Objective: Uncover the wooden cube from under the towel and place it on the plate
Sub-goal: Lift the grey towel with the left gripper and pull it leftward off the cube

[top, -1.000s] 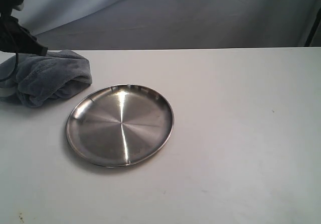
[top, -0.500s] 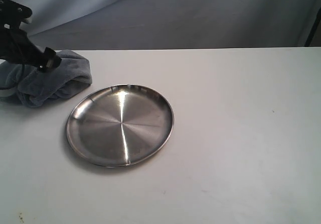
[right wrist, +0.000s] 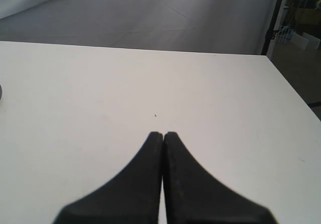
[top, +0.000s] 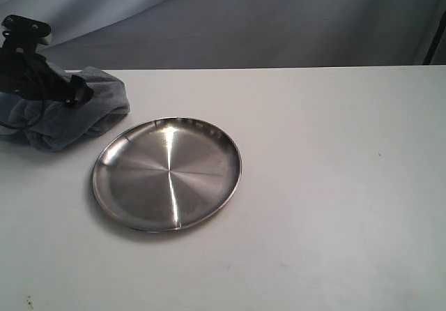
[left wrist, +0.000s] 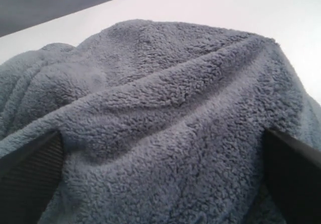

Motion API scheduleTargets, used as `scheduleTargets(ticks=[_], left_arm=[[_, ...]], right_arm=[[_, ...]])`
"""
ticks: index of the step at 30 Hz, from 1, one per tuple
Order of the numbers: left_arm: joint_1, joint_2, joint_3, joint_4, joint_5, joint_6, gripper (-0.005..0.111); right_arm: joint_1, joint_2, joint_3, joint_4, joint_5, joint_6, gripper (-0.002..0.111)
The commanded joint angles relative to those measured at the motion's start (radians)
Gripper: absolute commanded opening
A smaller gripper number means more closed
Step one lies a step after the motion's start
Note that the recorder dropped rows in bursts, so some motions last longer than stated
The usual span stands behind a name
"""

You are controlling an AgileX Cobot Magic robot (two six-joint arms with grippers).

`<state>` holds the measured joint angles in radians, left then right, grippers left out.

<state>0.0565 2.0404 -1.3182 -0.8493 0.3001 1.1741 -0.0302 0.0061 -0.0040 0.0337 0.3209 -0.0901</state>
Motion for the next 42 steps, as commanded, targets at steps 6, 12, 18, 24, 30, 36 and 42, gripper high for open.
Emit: scheduleTargets(ticks=[6, 12, 18, 24, 30, 36, 42], left_arm=[[0.002, 0.026, 0.004, 0.022, -0.001, 0.005, 0.067], [0.002, 0.024, 0.004, 0.026, 0.079, 0.005, 0.006], [0.002, -0.012, 0.004, 0.047, 0.159, -0.037, 0.0], [0.002, -0.12, 0.004, 0.245, 0.338, -0.259, 0.0], [0.002, -0.262, 0.004, 0.329, 0.49, -0.312, 0.0], [0.002, -0.404, 0.085, 0.366, 0.542, -0.34, 0.0], [0.002, -0.473, 0.243, 0.366, 0.556, -0.387, 0.0]], right_arm=[[0.0, -0.006, 0.004, 0.004, -0.014, -0.008, 0.0], [0.0, -0.006, 0.004, 0.004, -0.014, -0.008, 0.0], [0.0, -0.006, 0.004, 0.004, -0.014, -0.008, 0.0], [0.0, -0.006, 0.004, 0.004, -0.014, -0.008, 0.0], [0.0, -0.006, 0.004, 0.004, -0.014, -0.008, 0.0], [0.0, -0.006, 0.004, 0.004, -0.014, -0.008, 0.0], [0.0, -0.006, 0.004, 0.004, -0.014, -0.008, 0.0]])
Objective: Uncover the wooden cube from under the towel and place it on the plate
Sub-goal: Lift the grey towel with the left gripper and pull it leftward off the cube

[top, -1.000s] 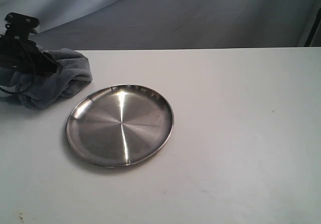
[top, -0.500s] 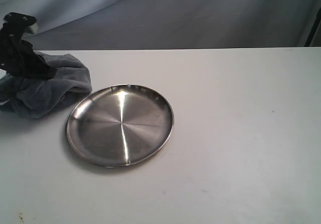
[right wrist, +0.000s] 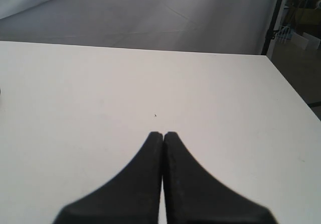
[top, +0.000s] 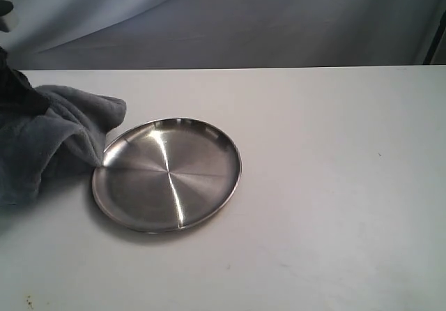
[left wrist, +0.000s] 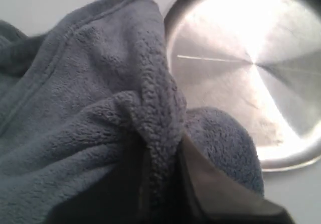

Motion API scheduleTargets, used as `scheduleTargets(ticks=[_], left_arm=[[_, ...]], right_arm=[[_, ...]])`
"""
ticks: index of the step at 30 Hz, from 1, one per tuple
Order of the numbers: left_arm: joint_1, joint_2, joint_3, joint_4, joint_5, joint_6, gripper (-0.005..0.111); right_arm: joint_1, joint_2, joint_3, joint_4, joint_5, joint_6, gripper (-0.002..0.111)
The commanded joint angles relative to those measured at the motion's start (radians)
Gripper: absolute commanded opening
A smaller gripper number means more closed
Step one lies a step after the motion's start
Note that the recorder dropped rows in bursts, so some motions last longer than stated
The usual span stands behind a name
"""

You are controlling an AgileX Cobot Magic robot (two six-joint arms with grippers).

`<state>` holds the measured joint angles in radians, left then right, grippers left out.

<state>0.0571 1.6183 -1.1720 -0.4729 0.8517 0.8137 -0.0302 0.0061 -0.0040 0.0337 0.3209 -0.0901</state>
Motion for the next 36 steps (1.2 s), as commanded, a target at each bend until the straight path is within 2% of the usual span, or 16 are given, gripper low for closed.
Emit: scheduleTargets(ticks=[1, 7, 13, 36], left_arm=[[0.002, -0.062, 0.12, -0.01, -0.009, -0.027, 0.0], [0.002, -0.112, 0.202, -0.039, -0.113, -0.027, 0.0], [0.002, -0.119, 0.202, -0.117, -0.037, -0.018, 0.0], [0.002, -0.149, 0.2, -0.191, 0.015, 0.012, 0.0]], right_arm=[[0.0, -0.006, 0.004, 0.004, -0.014, -0.008, 0.0], [0.0, -0.006, 0.004, 0.004, -0.014, -0.008, 0.0], [0.0, -0.006, 0.004, 0.004, -0.014, -0.008, 0.0], [0.0, -0.006, 0.004, 0.004, -0.014, -0.008, 0.0]])
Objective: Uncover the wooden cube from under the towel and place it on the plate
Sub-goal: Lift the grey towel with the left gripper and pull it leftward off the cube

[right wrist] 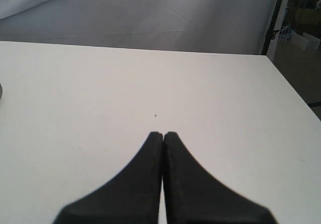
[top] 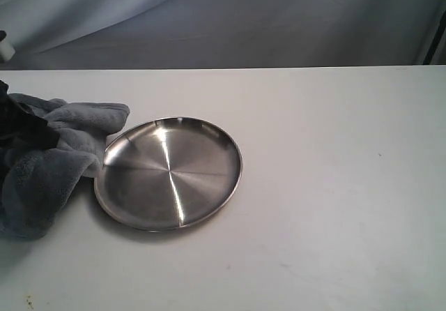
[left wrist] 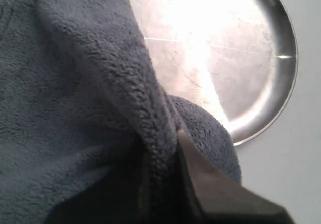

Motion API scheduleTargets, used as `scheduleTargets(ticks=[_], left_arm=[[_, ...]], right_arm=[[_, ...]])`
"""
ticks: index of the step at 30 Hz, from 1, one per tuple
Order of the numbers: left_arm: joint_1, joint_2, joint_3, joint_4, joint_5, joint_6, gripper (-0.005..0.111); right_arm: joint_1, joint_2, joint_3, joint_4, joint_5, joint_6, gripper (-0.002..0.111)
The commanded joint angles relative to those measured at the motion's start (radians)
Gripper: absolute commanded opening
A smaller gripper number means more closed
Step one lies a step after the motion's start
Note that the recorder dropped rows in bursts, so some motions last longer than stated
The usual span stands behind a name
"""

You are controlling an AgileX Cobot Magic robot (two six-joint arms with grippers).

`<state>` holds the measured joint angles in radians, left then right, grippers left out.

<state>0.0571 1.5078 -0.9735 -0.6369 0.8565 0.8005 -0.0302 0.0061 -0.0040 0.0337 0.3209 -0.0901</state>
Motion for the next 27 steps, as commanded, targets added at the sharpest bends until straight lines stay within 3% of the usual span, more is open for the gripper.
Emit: scheduleTargets(ticks=[1, 13, 27], left_arm=[[0.002, -0.051, 0.002, -0.027, 0.003, 0.025, 0.0], [0.002, -0.249, 0.002, -0.027, -0.102, 0.025, 0.0], [0.002, -0.263, 0.002, 0.03, -0.201, 0.013, 0.0]], right_arm=[[0.0, -0.006, 0.004, 0.004, -0.014, -0.008, 0.0], [0.0, -0.006, 0.004, 0.004, -0.014, -0.008, 0.0], [0.0, -0.006, 0.004, 0.004, -0.014, -0.008, 0.0]])
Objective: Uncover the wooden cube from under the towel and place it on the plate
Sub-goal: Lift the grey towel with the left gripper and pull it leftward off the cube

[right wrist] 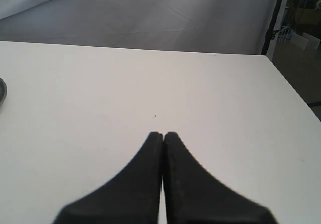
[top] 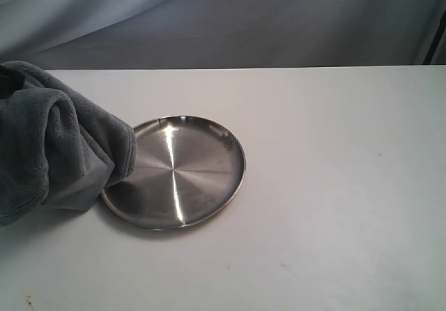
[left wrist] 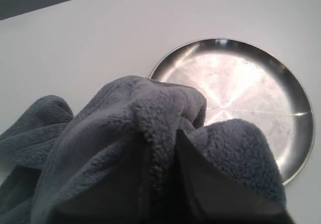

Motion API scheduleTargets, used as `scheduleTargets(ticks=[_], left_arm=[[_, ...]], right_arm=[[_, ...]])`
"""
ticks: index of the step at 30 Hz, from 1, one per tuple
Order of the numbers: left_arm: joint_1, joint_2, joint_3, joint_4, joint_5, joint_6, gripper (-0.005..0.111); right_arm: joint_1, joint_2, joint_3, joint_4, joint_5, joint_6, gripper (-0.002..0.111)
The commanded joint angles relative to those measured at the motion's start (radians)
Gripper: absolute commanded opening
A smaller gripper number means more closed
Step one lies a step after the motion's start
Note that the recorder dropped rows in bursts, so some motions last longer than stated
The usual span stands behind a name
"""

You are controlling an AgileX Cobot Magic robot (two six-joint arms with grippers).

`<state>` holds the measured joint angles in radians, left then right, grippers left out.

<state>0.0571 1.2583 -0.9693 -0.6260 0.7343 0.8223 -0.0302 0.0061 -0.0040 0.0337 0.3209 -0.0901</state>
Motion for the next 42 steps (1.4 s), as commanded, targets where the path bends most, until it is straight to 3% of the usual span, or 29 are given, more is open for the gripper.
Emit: scheduleTargets(ticks=[1, 16, 25, 42], left_arm=[[0.002, -0.013, -0.002, 0.031, -0.092, -0.009, 0.0], [0.002, -0.099, -0.002, 0.031, -0.231, -0.011, 0.0], [0.002, -0.209, -0.002, 0.031, -0.241, -0.011, 0.0], [0.002, -0.221, -0.002, 0.031, -0.265, -0.011, 0.0]], right_arm=[[0.0, -0.006, 0.004, 0.004, -0.014, -0.008, 0.0], [0.0, -0.006, 0.004, 0.004, -0.014, -0.008, 0.0], [0.0, -0.006, 0.004, 0.004, -0.014, -0.008, 0.0], [0.0, -0.006, 0.004, 0.004, -0.014, -0.008, 0.0]])
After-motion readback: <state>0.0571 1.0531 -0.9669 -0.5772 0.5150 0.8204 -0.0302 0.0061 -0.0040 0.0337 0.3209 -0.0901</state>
